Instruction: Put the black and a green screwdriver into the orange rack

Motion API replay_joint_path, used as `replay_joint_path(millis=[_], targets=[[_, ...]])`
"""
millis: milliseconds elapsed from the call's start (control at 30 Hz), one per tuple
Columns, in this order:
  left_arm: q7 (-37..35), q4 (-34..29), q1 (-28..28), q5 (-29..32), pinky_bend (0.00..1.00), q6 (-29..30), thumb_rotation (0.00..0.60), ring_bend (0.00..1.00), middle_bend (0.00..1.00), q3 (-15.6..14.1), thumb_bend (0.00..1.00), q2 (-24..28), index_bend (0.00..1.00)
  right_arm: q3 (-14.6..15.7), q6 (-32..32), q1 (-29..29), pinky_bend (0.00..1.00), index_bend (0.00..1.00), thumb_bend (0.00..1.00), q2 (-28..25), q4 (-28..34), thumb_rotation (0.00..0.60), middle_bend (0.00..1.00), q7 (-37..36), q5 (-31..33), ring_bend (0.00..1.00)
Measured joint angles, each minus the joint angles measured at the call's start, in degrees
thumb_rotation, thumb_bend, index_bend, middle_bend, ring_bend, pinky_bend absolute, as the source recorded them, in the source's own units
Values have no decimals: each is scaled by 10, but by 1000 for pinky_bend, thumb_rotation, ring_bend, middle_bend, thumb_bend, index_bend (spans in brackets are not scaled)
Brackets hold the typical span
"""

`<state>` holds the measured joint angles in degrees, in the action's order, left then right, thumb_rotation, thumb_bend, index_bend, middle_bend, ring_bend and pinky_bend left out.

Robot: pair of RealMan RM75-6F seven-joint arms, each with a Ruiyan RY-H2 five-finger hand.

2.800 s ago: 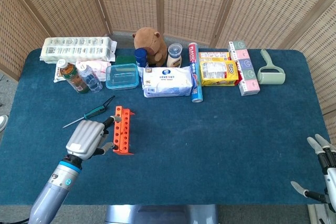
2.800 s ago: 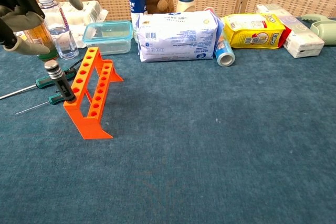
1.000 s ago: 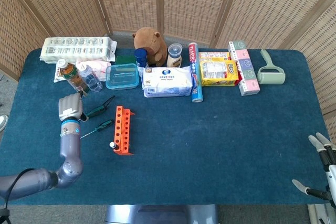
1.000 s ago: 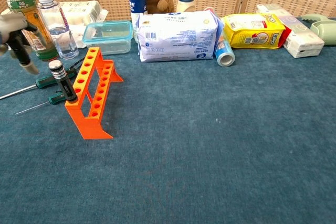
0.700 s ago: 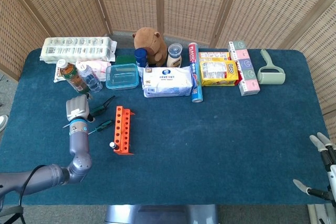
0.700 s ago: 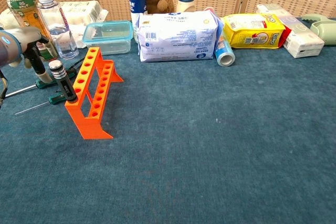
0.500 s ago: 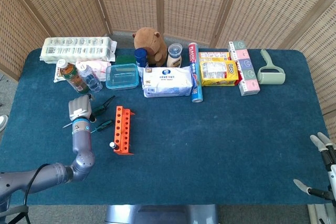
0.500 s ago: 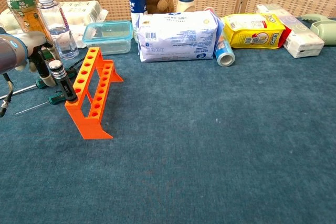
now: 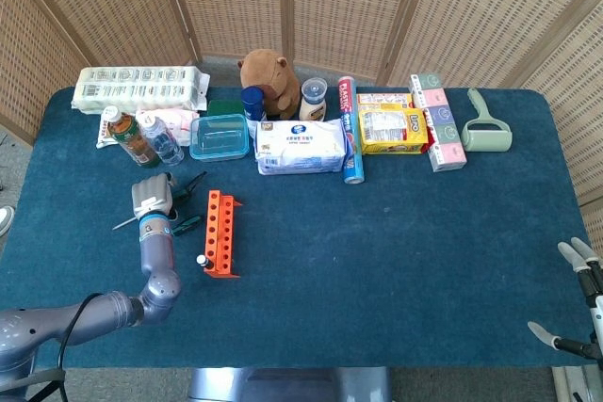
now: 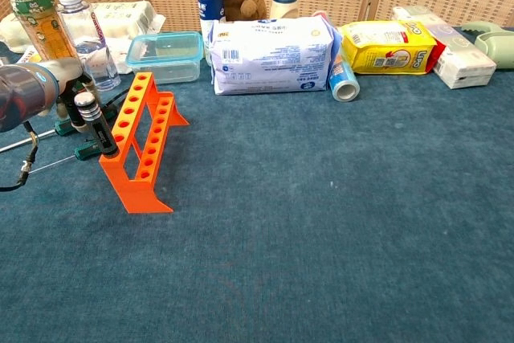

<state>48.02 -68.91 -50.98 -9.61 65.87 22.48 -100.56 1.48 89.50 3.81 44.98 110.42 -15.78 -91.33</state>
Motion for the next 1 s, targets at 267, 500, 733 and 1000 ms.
replay_joint_path(millis=[267,500,733,1000], targets=[[3,19,1,4,848,-11,600,725,807,7,325,-11,345,0,0,0,0,0,35,-1,-1,600,0,-3,1,9],[13,32,-2,6,848,-19,600,725,807,13,428,-22,351,0,2,1,0,0,34,-3,-3,600,0,-10,1,9],[25,43,-3,11,848,-19,600,724,807,16,509,-30,371,0,4,1,0,0,34,-5,-4,600,0,-15,-1,9],[37,44,-1,22,849,-21,600,725,807,25,580,-34,395,2,6,3,0,0,34,-7,-5,600,0,-20,-4,9]])
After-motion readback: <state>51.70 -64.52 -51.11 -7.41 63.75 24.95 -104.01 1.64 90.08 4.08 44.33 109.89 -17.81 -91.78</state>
